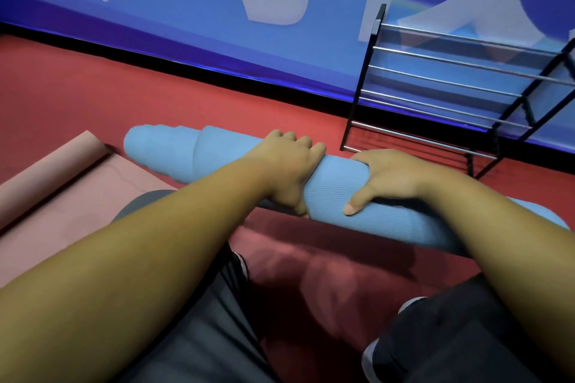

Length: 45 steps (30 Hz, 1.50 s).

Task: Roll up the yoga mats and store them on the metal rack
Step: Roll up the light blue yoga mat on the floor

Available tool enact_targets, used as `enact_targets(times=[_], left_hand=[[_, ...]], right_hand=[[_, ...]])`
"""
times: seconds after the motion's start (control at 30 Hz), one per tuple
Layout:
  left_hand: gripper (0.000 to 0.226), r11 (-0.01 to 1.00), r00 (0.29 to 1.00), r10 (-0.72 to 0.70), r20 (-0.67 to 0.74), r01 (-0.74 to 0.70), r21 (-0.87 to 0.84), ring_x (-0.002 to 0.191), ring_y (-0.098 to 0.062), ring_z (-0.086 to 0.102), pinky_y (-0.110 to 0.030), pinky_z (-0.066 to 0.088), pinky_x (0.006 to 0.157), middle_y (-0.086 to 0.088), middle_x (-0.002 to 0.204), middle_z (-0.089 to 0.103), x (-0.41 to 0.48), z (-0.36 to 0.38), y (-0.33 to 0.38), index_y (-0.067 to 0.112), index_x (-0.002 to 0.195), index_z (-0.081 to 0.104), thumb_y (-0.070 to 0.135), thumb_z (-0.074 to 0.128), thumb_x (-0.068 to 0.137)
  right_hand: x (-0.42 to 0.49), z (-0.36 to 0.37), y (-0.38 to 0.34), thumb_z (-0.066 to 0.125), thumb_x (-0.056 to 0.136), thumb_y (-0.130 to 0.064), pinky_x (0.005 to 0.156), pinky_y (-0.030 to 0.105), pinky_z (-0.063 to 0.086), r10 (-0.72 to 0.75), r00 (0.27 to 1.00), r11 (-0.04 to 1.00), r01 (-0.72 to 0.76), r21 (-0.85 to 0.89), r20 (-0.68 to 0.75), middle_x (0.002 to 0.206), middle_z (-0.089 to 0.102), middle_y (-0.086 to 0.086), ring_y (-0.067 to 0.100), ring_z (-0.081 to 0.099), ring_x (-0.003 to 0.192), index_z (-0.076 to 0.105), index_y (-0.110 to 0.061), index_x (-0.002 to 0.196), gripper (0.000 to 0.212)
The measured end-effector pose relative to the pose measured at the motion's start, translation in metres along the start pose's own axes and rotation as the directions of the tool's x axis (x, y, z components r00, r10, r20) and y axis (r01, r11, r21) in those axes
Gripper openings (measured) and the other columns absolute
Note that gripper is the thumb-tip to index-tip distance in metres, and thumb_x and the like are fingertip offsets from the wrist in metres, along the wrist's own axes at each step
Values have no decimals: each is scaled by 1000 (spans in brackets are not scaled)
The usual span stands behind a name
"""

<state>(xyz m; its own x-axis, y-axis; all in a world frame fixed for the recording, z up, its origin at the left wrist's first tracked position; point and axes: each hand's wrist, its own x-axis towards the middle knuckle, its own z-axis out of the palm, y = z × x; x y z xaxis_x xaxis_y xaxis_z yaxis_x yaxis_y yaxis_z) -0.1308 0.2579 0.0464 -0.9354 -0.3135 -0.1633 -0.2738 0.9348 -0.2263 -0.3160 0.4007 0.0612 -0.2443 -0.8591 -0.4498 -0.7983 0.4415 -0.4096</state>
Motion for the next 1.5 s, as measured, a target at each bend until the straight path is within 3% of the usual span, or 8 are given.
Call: enact_targets(times=[0.23, 0.4, 0.6, 0.73, 0.87, 1.03, 1.27, 1.5], left_hand=[[107, 983, 990, -24, 138, 49, -177, 106, -27, 58, -42, 46, 78, 5, 119, 60, -1, -1, -3, 32, 128, 46, 80, 88, 43], [101, 935, 966, -42, 255, 128, -331, 102, -21, 63, -42, 56, 87, 15, 114, 63, 1, -10, -23, 44, 124, 51, 81, 88, 38], [88, 835, 939, -68, 337, 238, -496, 98, -11, 67, -40, 58, 90, 21, 104, 69, -1, -14, -42, 46, 116, 60, 74, 95, 40], [85, 777, 940, -62, 335, 257, -575, 99, -10, 68, -41, 59, 94, 20, 106, 71, -1, -13, -48, 44, 114, 63, 68, 98, 40], [88, 760, 933, -41, 357, 261, -596, 103, -11, 67, -42, 58, 97, 20, 111, 70, 0, -11, -46, 44, 120, 61, 66, 99, 44], [101, 788, 914, -23, 406, 266, -556, 112, -19, 65, -46, 55, 102, 14, 125, 65, 0, -6, -40, 43, 138, 51, 71, 94, 51], [121, 963, 961, -54, 271, 122, -240, 122, -27, 60, -49, 52, 101, 5, 137, 58, -10, -6, -22, 33, 144, 41, 94, 74, 46], [123, 998, 998, -53, 28, 52, 39, 116, -31, 59, -50, 50, 97, -1, 133, 57, -14, 2, -1, 24, 146, 36, 87, 81, 50]], right_hand=[[-9, 10, -11, 84, 55, -81, 101, 43, 54, -75, 997, 986, 75, -150, 11, 125, 62, -20, 8, 63, 111, 54, -46, 134, 91], [-20, 27, -22, 68, 71, -89, 119, 48, 36, -126, 980, 913, 55, -405, -152, 164, 38, -2, 30, 45, 143, 18, -32, 167, 122], [-27, 61, -26, 82, 51, -90, 124, 67, 23, -211, 922, 807, -24, -590, -325, 177, 10, 10, 40, 33, 151, -8, -28, 171, 163], [-20, 57, -24, 86, 51, -81, 114, 60, 35, -285, 862, 808, -18, -588, -419, 175, 14, 18, 40, 45, 139, 1, -26, 173, 158], [-14, 54, -25, 74, 54, -88, 98, 51, 41, -231, 883, 764, -95, -638, -408, 148, 51, 7, 35, 52, 122, 22, -14, 168, 145], [-9, 50, -29, 70, 54, -87, 95, 50, 44, -175, 926, 790, -71, -609, -335, 140, 53, 0, 33, 51, 118, 35, -21, 154, 125], [-6, 25, -29, 70, 48, -95, 100, 48, 50, -101, 972, 897, -4, -441, -213, 142, 57, -6, 31, 54, 123, 40, -37, 155, 126], [-1, 8, -24, 81, 42, -89, 92, 42, 57, -26, 994, 983, 7, -183, -102, 116, 70, -14, 18, 65, 103, 62, -41, 128, 99]])
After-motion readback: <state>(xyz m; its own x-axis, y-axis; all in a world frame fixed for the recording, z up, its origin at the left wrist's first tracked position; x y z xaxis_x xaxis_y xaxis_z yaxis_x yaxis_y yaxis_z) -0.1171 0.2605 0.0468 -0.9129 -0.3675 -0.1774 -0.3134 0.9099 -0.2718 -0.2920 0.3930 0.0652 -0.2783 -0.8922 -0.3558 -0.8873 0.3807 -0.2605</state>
